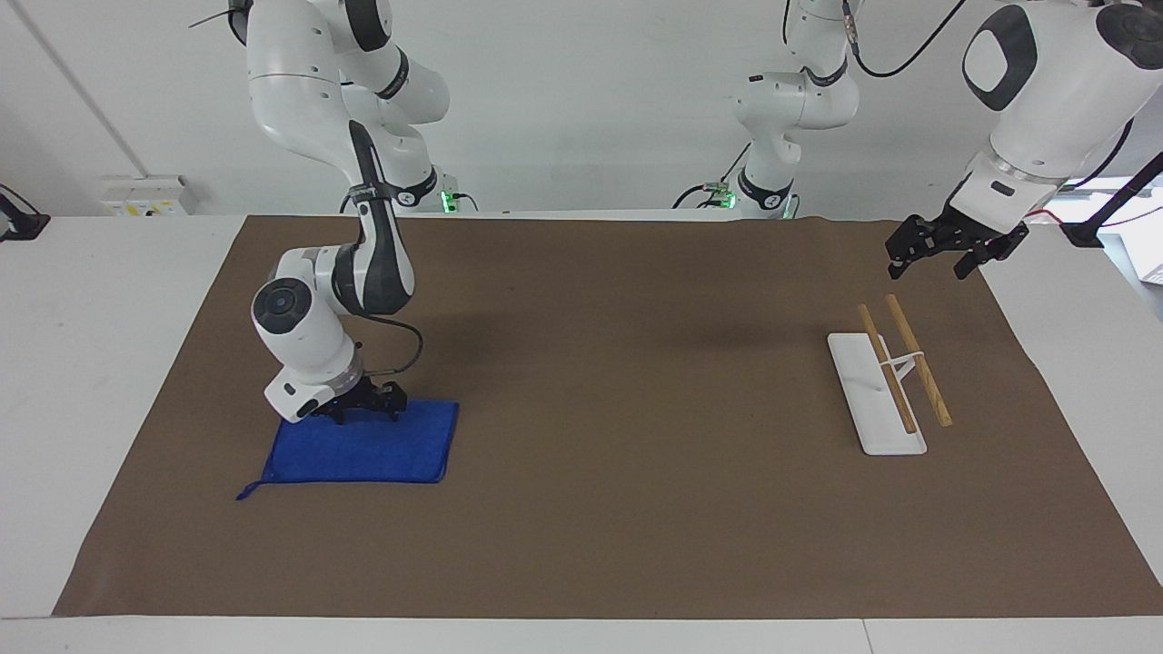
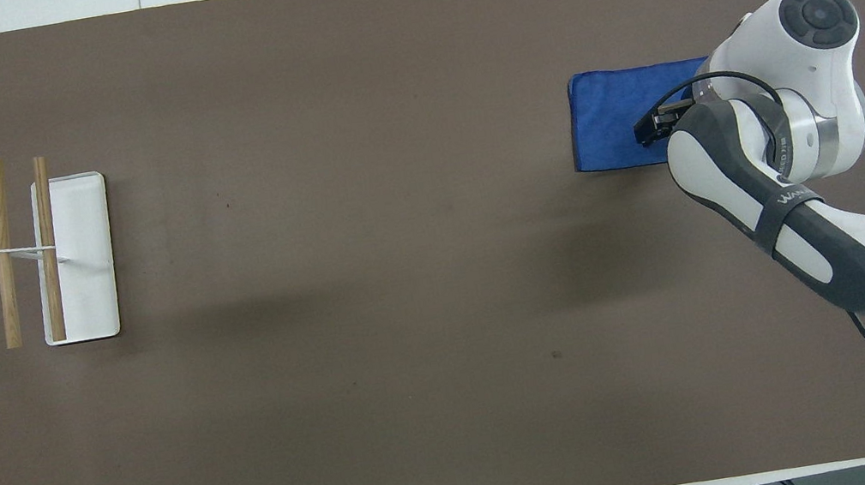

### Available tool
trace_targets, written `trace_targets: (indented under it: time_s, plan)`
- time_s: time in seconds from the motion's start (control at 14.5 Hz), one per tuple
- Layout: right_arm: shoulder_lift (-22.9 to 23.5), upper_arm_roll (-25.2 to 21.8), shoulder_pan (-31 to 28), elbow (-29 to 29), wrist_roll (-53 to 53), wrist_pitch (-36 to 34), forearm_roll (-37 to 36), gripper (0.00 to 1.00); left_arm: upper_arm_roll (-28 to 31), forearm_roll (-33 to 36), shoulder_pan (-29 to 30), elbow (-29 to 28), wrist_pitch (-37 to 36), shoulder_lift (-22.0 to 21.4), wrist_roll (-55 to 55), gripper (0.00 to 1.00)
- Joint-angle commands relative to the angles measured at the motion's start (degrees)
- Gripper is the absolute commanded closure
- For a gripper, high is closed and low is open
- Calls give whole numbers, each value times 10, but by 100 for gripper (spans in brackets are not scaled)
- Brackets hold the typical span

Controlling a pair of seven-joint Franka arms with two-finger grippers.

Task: Right arm passes towel to left arm to hang
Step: 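Close the right gripper on the blue towel and lift it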

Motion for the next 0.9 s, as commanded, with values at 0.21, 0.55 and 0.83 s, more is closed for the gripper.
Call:
trace_targets:
  time_s: [0.21,0.55,0.83]
  plan:
    - [-14,2,-7,-25,-15,6,-8,14,2,-2,2,8,-7,4,10,0]
    - [-14,3,-7,-22,-17,-2,-8,61,2,-2,2,8,-7,4,10,0]
    - [-13,10,-1,-9,-17,-8,-7,100,2,-2,2,8,-7,4,10,0]
